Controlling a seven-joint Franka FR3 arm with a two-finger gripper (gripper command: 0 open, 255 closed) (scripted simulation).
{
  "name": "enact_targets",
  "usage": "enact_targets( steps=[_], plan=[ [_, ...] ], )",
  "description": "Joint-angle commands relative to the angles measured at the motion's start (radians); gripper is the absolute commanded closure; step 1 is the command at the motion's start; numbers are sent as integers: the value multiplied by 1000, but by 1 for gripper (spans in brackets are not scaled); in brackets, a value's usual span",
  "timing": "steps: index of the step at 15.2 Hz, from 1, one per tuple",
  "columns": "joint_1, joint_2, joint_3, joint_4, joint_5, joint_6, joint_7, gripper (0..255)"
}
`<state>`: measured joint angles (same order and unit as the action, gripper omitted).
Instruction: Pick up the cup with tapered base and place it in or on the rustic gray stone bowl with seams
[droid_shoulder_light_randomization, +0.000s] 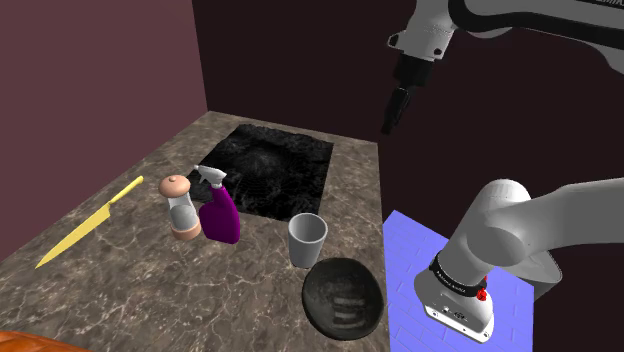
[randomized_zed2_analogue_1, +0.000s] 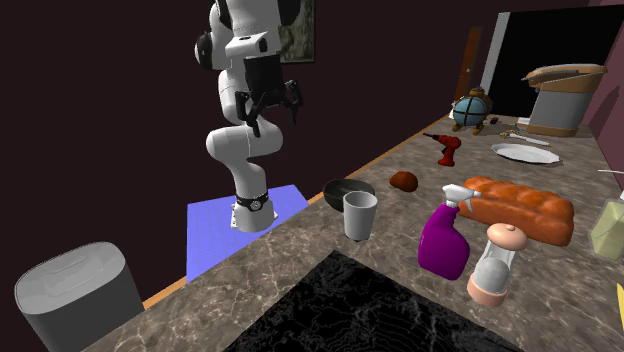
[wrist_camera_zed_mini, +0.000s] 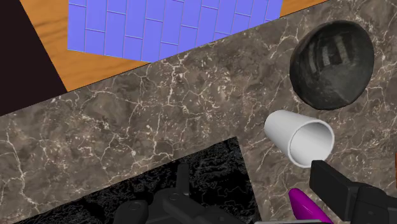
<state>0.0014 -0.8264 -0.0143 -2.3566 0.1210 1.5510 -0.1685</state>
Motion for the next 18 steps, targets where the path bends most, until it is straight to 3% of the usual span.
enact_targets(
  steps=[1, 10, 18],
  plan=[
    [0, 0, 0, 0, 0, 0, 0, 0],
    [62, 36, 147, -209, 102, 285, 90, 0],
    [123, 194, 294, -304, 190, 577, 167, 0]
  ],
)
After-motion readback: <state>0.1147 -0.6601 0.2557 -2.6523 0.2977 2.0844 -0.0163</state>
